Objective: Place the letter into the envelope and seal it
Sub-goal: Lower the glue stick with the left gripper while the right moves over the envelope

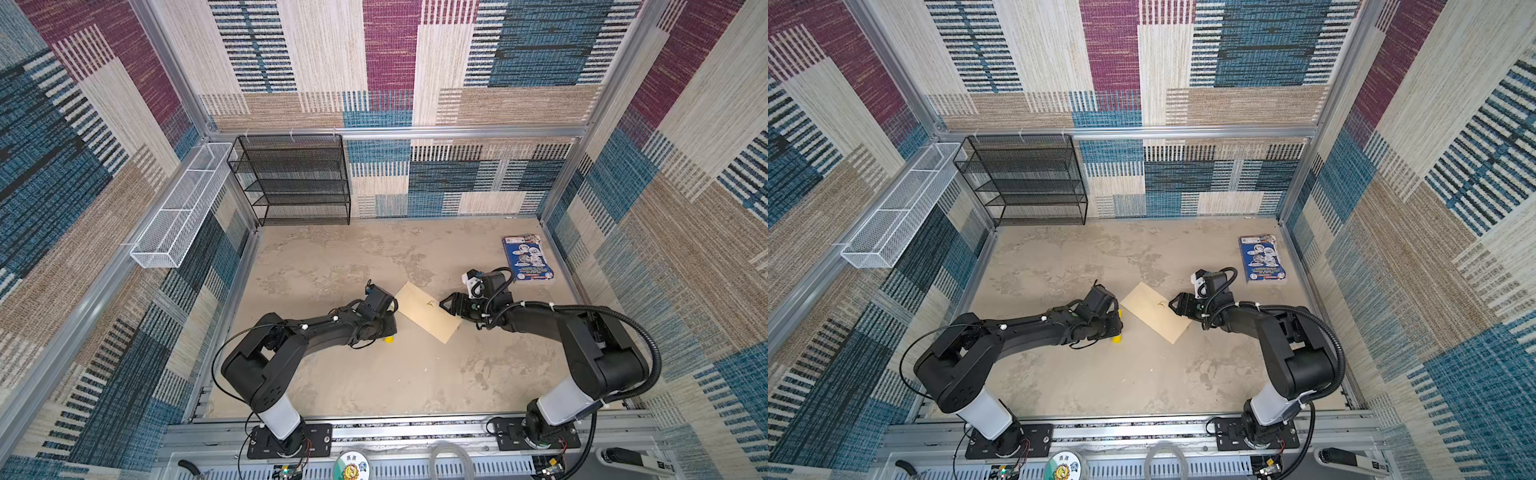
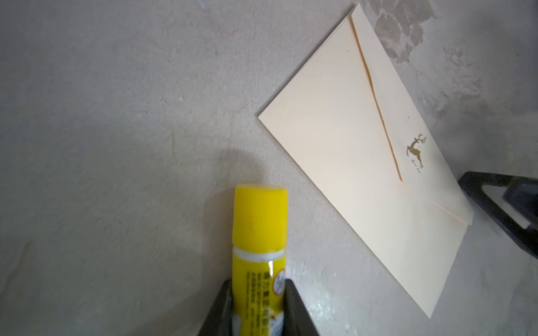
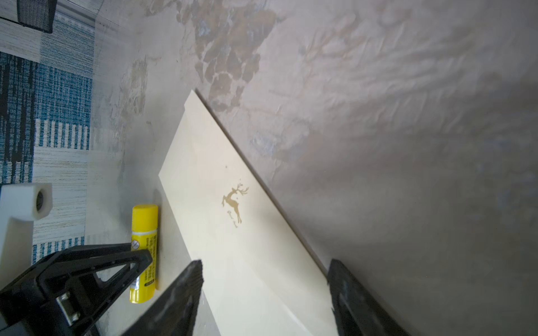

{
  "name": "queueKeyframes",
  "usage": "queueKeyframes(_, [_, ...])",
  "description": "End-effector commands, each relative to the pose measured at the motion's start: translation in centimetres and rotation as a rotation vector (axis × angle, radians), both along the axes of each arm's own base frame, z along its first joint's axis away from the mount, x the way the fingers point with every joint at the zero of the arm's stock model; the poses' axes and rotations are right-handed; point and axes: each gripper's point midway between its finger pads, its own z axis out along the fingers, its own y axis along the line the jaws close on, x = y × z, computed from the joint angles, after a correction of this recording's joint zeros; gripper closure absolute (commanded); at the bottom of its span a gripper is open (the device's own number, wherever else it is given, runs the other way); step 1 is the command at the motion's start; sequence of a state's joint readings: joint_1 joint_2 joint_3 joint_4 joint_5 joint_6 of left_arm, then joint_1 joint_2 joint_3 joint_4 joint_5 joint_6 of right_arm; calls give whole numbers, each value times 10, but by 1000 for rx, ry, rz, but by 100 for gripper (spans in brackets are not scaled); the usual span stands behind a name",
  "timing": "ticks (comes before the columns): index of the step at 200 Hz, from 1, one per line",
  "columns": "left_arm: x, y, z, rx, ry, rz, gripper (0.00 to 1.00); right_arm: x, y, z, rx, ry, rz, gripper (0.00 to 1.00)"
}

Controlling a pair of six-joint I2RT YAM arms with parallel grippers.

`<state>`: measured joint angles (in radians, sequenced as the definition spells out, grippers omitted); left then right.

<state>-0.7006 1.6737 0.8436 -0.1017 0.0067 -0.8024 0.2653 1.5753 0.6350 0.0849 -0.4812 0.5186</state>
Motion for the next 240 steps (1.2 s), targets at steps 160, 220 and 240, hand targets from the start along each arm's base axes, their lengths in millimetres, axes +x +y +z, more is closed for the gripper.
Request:
queueKeyframes(160, [-4, 27, -33, 217, 96, -35, 95, -60, 37, 3, 94, 70, 40, 24])
queueKeyframes(220, [-6, 26, -36, 163, 103, 23, 75, -58, 43, -2, 107, 96, 66, 24])
queueKeyframes(240, [-6, 26, -35, 157, 99, 34, 71, -63, 46, 0, 145, 101, 68, 24])
